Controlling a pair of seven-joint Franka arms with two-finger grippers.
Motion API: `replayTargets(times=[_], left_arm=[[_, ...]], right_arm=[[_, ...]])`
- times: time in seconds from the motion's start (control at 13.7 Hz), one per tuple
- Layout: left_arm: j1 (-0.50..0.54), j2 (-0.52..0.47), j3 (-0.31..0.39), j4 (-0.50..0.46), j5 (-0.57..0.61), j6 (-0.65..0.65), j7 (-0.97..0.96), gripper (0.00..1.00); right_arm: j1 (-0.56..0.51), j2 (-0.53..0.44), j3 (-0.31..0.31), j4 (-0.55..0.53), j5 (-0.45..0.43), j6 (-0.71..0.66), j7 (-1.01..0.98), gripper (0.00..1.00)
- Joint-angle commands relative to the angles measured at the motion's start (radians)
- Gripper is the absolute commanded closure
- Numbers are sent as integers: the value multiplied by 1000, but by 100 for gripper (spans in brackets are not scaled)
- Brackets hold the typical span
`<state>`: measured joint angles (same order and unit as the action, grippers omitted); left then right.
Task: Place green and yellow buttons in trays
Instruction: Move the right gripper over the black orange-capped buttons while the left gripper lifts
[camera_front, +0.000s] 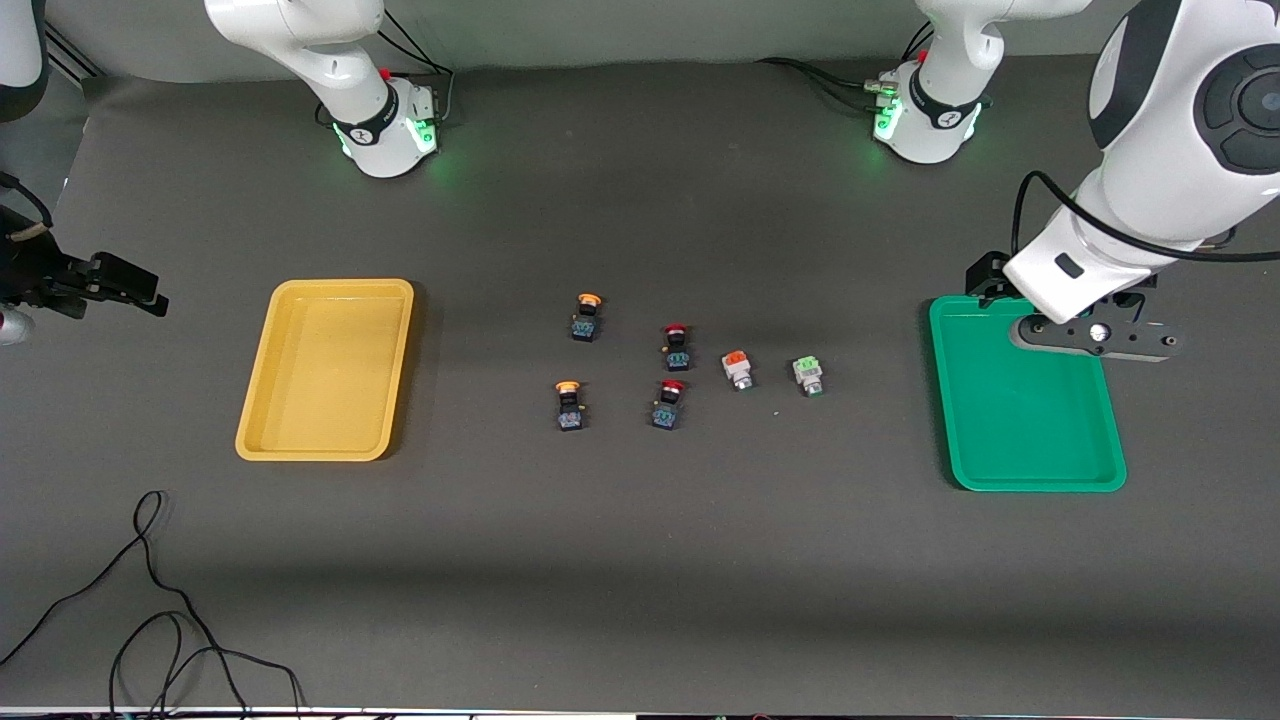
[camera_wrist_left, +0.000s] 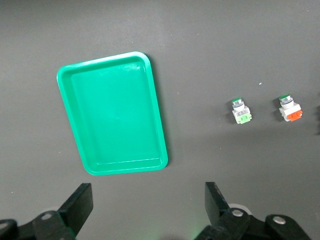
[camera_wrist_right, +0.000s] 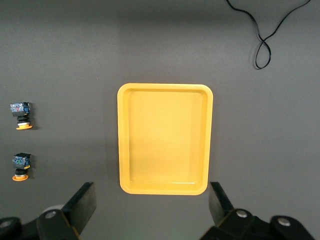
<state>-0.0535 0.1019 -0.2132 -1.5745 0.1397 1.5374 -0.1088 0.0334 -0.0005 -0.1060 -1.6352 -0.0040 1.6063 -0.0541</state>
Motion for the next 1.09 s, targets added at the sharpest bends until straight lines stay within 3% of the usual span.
replayTargets(times=[0.0,0.36,0.51,0.73,1.02], left_arm=[[-6,-19,14,-19,-11,10,17,0],[32,-7,15,2,-6,6,21,0],[58,-19,27,7,-3,-78,18,0],[81,-22,31,49,1,-94,32,0],[83,-25,32,56,6,-138,14,0]], right_arm=[[-4,-1,8,9,-21,-20,8,0],[-3,0,8,9,-21,-25,14,0],[-3,-1,8,3,-21,-25,14,0],[25,-9,9,-20,-19,-25,22,0],[198,-113,9,-216,-8,55,213,0]])
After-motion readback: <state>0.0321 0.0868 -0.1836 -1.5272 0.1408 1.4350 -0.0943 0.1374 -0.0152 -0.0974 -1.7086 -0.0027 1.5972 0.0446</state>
